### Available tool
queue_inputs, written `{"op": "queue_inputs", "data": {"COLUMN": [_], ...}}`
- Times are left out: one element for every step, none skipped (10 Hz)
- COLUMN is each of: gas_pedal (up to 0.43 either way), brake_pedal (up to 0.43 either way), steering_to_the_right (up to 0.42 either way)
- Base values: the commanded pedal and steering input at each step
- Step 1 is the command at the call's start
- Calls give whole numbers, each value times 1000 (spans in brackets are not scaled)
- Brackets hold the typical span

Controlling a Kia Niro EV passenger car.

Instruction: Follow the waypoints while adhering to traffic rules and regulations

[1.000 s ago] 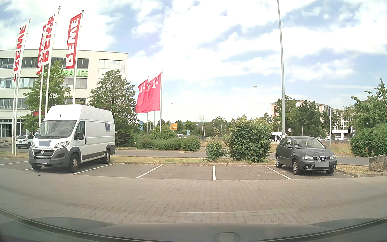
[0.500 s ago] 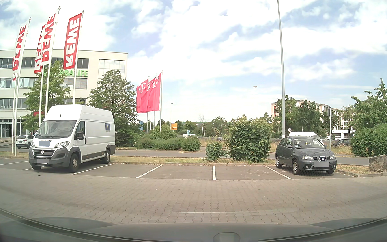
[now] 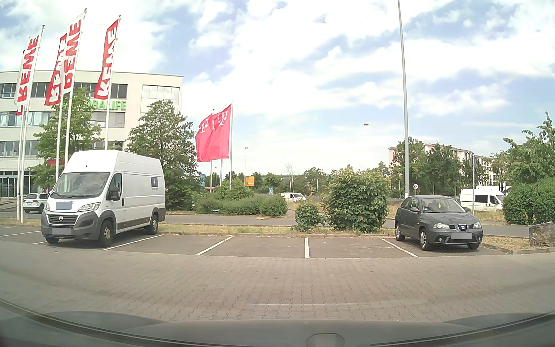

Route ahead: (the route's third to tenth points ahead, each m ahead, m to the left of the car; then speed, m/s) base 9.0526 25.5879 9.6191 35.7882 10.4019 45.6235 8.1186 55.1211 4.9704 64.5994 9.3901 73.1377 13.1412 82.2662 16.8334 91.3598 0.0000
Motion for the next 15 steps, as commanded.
{"op": "queue_inputs", "data": {"gas_pedal": [0, 0, 0, 0, 0, 0, 0, 0, 0, 0, 0, 0, 0, 0, 0], "brake_pedal": [384, 384, 384, 384, 384, 384, 384, 384, 384, 384, 384, 384, 384, 384, 384], "steering_to_the_right": [-2, -2, -2, -2, -2, -2, -2, -2, -2, -2, -1, -1, -1, -1, -1]}}
